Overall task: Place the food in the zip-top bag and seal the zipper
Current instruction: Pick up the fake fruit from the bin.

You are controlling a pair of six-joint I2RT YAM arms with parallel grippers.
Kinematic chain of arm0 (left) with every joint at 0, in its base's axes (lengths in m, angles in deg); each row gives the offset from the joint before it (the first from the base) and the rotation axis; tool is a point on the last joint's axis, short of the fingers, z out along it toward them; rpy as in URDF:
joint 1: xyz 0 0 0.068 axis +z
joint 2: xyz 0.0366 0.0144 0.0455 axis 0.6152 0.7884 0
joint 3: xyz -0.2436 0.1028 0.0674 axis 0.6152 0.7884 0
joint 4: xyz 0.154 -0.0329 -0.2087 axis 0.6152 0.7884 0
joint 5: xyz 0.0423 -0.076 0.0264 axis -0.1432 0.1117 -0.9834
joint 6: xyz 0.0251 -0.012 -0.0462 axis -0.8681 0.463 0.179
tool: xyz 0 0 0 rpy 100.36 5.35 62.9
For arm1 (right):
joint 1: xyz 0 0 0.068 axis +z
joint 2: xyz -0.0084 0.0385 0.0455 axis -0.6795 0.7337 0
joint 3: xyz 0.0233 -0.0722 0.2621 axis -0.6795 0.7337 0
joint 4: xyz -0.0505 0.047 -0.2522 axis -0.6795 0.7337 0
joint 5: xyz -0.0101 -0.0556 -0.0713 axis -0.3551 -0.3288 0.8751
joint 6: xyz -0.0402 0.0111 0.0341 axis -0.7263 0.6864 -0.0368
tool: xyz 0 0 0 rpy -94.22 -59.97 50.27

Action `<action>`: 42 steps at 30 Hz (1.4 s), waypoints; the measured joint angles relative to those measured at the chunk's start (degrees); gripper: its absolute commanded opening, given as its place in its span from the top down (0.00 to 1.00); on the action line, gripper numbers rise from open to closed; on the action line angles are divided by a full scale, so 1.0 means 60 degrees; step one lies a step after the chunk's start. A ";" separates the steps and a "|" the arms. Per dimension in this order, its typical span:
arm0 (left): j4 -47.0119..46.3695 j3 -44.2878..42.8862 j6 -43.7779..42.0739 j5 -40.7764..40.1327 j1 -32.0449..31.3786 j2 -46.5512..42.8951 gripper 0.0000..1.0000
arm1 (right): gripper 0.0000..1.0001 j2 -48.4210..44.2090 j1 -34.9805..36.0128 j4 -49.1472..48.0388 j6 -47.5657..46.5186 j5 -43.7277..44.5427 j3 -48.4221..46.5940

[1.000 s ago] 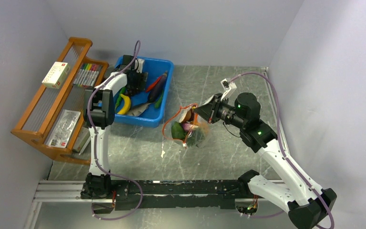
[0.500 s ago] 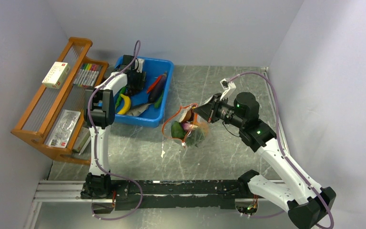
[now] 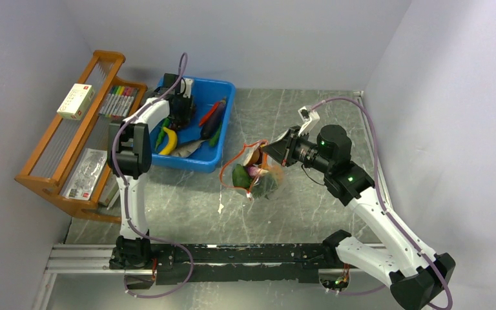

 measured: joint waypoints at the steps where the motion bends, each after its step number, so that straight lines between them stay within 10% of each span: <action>1: 0.0004 0.0087 0.0022 0.0000 0.0000 -0.0142 0.63 | 1.00 0.0000 0.0000 -0.0004 0.0004 -0.0004 0.0000; 17: 0.0073 0.1384 0.0710 0.0426 0.0000 -0.2994 0.62 | 1.00 -0.0026 0.0000 -0.0357 0.0280 -0.0138 0.0401; 42: -0.1319 0.5854 0.3450 0.5282 0.0000 -0.9723 0.62 | 1.00 0.0739 0.0000 -0.1038 0.2324 -0.0095 0.0699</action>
